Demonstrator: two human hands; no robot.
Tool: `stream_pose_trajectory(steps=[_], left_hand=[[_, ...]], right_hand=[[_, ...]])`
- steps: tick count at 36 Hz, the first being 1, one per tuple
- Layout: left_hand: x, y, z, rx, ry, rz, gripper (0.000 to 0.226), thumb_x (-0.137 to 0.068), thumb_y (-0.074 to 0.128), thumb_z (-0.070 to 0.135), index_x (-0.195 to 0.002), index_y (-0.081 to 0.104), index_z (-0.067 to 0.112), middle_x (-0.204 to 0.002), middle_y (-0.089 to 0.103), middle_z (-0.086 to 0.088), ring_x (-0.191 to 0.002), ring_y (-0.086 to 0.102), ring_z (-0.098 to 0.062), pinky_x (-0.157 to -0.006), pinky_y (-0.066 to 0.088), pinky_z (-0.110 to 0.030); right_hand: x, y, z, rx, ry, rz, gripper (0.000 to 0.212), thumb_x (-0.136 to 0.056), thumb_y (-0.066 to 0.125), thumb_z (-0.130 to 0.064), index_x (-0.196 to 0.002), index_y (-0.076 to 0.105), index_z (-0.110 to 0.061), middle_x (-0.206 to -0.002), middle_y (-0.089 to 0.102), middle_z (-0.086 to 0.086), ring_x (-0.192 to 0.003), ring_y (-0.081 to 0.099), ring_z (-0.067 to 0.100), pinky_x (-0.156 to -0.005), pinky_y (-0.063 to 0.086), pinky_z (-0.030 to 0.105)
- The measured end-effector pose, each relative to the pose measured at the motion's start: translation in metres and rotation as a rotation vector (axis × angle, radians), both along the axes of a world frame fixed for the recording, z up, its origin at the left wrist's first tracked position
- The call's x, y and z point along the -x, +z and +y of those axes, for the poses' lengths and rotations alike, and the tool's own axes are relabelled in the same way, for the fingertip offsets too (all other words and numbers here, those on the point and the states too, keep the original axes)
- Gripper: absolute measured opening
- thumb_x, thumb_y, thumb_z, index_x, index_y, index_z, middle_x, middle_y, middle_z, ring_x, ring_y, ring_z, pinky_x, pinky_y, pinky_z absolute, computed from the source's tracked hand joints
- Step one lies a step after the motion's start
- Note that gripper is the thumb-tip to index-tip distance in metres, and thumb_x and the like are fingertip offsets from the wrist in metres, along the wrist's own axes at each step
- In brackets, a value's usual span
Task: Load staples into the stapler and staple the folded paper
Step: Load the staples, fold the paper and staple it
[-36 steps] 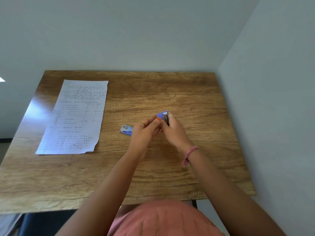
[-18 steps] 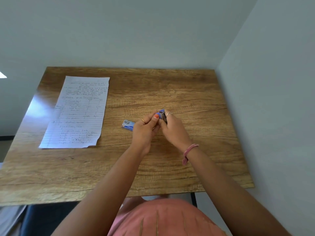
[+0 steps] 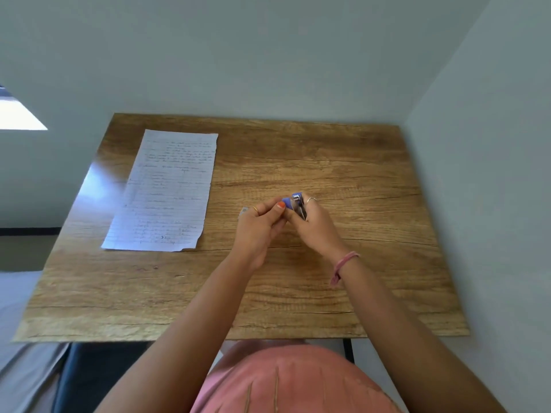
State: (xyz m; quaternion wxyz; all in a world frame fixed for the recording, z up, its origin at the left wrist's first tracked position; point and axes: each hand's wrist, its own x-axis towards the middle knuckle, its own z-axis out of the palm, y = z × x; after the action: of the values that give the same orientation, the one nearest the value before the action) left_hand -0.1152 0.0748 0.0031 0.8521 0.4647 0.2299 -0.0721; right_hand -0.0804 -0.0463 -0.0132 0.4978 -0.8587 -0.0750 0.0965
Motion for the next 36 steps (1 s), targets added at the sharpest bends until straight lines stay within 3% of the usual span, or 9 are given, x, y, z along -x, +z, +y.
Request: stream_pose_trajectory(steps=[7, 10, 15, 19, 23, 27, 30, 32, 36], left_hand=[[0.006, 0.000, 0.026, 0.022, 0.050, 0.022, 0.020, -0.093, 0.057, 0.001, -0.113, 0.061, 0.001, -0.097, 0.073, -0.007, -0.090, 0.072, -0.013, -0.079, 0.056, -0.020], [0.009, 0.002, 0.038, -0.018, 0.059, 0.018, 0.019, -0.093, 0.057, 0.000, -0.111, 0.062, 0.002, -0.107, 0.070, -0.011, -0.095, 0.070, -0.015, -0.079, 0.057, -0.021], [0.014, 0.006, 0.068, -0.196, 0.083, -0.028, 0.016, -0.092, 0.060, 0.004, -0.105, 0.066, 0.012, -0.106, 0.072, -0.005, -0.097, 0.070, -0.014, -0.081, 0.056, -0.023], [0.016, 0.010, 0.104, -0.429, 0.171, -0.048, 0.018, -0.091, 0.062, 0.007, -0.105, 0.067, 0.016, -0.098, 0.071, -0.003, -0.089, 0.071, -0.011, -0.075, 0.055, -0.020], [0.027, 0.009, 0.139, -0.727, 0.166, 0.025, 0.023, -0.090, 0.061, 0.015, -0.112, 0.062, 0.021, -0.097, 0.068, -0.002, -0.080, 0.069, -0.011, -0.079, 0.057, -0.030], [0.040, 0.001, 0.161, -1.040, 0.078, 0.167, 0.040, -0.088, 0.064, 0.027, -0.126, 0.054, 0.019, -0.118, 0.059, -0.005, -0.100, 0.059, -0.019, -0.085, 0.048, -0.036], [0.046, -0.008, 0.166, -1.260, 0.040, 0.267, 0.055, -0.089, 0.064, 0.030, -0.137, 0.045, 0.012, -0.139, 0.039, -0.015, -0.128, 0.036, -0.033, -0.103, 0.031, -0.042], [0.048, -0.013, 0.170, -1.329, 0.028, 0.335, 0.066, -0.089, 0.064, 0.035, -0.143, 0.037, 0.008, -0.148, 0.026, -0.018, -0.136, 0.021, -0.036, -0.109, 0.022, -0.046], [0.047, -0.024, 0.186, -1.383, -0.019, 0.446, 0.088, -0.087, 0.060, 0.050, -0.149, 0.019, 0.004, -0.155, 0.012, -0.021, -0.140, 0.013, -0.040, -0.113, 0.018, -0.054]], right_hand=[[0.000, -0.003, 0.011, -0.114, -0.061, 0.097, 0.023, -0.090, 0.066, -0.035, -0.100, 0.058, -0.015, -0.089, 0.065, -0.001, -0.082, 0.061, 0.014, -0.080, 0.051, 0.041], [-0.001, -0.002, 0.015, -0.164, -0.083, 0.149, 0.031, -0.089, 0.067, -0.037, -0.103, 0.058, -0.011, -0.090, 0.064, 0.012, -0.080, 0.056, 0.019, -0.078, 0.051, 0.047], [-0.003, 0.000, 0.019, -0.401, -0.133, 0.273, 0.014, -0.094, 0.061, -0.028, -0.106, 0.060, -0.019, -0.090, 0.071, -0.004, -0.085, 0.065, 0.014, -0.073, 0.053, 0.027], [-0.008, 0.003, 0.020, -0.604, -0.207, 0.396, 0.012, -0.096, 0.058, -0.025, -0.105, 0.058, -0.017, -0.107, 0.070, 0.005, -0.076, 0.068, 0.008, -0.060, 0.052, 0.020], [-0.015, 0.004, 0.024, -0.648, -0.268, 0.465, 0.024, -0.096, 0.059, -0.028, -0.112, 0.061, -0.010, -0.103, 0.068, 0.006, -0.070, 0.070, 0.006, -0.053, 0.050, 0.020], [-0.024, 0.004, 0.032, -0.684, -0.294, 0.476, 0.011, -0.092, 0.065, -0.028, -0.097, 0.065, -0.019, -0.095, 0.072, -0.003, -0.074, 0.071, 0.009, -0.057, 0.048, 0.021], [-0.028, 0.005, 0.043, -0.636, -0.278, 0.452, 0.012, -0.085, 0.073, -0.028, -0.094, 0.067, -0.022, -0.089, 0.074, -0.008, -0.077, 0.070, 0.008, -0.055, 0.048, 0.018], [-0.029, 0.005, 0.052, -0.621, -0.268, 0.430, 0.011, -0.083, 0.075, -0.025, -0.089, 0.066, -0.022, -0.082, 0.073, -0.010, -0.074, 0.070, 0.006, -0.055, 0.049, 0.017], [-0.033, 0.004, 0.069, -0.651, -0.264, 0.421, 0.013, -0.085, 0.074, -0.016, -0.088, 0.062, -0.021, -0.072, 0.071, -0.010, -0.067, 0.069, 0.006, -0.054, 0.049, 0.018]])
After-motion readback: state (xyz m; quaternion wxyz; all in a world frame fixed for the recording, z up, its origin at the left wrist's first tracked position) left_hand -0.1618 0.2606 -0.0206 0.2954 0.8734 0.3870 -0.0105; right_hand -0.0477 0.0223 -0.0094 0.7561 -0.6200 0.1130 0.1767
